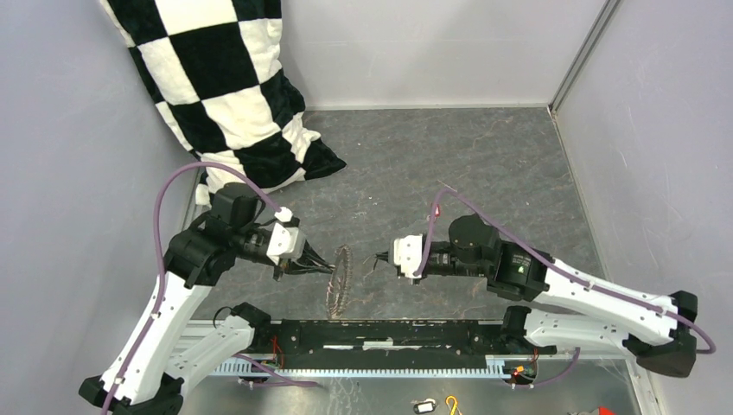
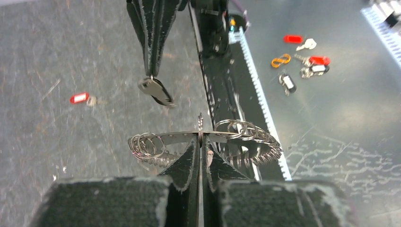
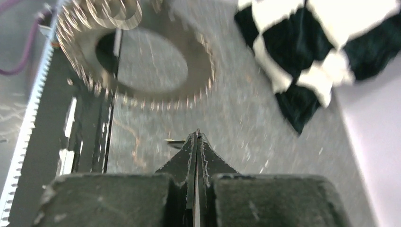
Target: Put the keys on the keyring
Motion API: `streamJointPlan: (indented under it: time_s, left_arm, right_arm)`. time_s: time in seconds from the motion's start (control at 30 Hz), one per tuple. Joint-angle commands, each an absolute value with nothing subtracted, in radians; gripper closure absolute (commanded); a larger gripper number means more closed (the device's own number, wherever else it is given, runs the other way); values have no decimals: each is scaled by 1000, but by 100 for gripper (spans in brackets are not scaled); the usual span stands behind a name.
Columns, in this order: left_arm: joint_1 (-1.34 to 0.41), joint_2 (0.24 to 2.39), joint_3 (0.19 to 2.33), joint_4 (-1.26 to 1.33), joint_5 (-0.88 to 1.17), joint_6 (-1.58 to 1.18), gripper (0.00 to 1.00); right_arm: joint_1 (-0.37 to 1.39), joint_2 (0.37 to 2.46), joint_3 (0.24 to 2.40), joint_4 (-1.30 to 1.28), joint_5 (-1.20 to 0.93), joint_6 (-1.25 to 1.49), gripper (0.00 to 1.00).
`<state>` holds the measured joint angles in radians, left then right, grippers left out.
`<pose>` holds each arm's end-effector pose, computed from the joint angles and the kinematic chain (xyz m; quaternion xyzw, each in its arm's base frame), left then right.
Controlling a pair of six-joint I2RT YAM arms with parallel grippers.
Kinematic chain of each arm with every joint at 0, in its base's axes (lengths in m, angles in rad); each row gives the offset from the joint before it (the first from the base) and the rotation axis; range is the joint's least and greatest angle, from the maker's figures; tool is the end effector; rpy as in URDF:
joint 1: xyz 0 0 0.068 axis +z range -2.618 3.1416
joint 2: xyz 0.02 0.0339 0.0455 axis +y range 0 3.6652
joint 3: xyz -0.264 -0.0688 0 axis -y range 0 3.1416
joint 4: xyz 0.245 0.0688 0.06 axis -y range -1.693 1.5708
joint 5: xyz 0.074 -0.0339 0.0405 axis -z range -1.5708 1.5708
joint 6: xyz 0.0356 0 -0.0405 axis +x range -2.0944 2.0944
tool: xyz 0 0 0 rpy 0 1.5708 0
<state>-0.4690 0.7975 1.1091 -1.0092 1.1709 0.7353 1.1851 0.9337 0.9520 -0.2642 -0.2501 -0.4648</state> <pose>0.0902 -0.0825 0.3782 0.6204 0.4901 -0.4495 0.4158 0.0716 0.1998 0.3638 -0.6267 0.4745 0.3071 0.5364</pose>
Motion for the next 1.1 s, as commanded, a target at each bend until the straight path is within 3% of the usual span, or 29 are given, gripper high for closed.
streamJointPlan:
  time_s: [0.0, 0.33, 0.53, 0.83, 0.93, 1.07]
  left_arm:
    - [-471, 813, 1081, -1143, 1037, 973, 98]
    - [-471, 815, 1078, -1162, 1026, 1009, 98]
    - [-471, 813, 1084, -1166, 1041, 1004, 98]
    - [-471, 806, 1088, -1167, 1052, 1012, 98]
    - [-471, 803, 1089, -1167, 1051, 1016, 98]
    - [-471, 799, 1088, -1166, 1049, 1016, 98]
  right_arm:
    - [1110, 851, 698, -94, -170, -273, 100]
    - [1013, 943, 275, 448, -165, -44, 100]
    - [998, 1078, 206, 674, -171, 61, 100]
    - [931, 1231, 201, 730, -187, 80, 100]
    - [912, 1282, 234, 707, -211, 84, 94]
    - [891, 1281, 264, 644, -202, 67, 76]
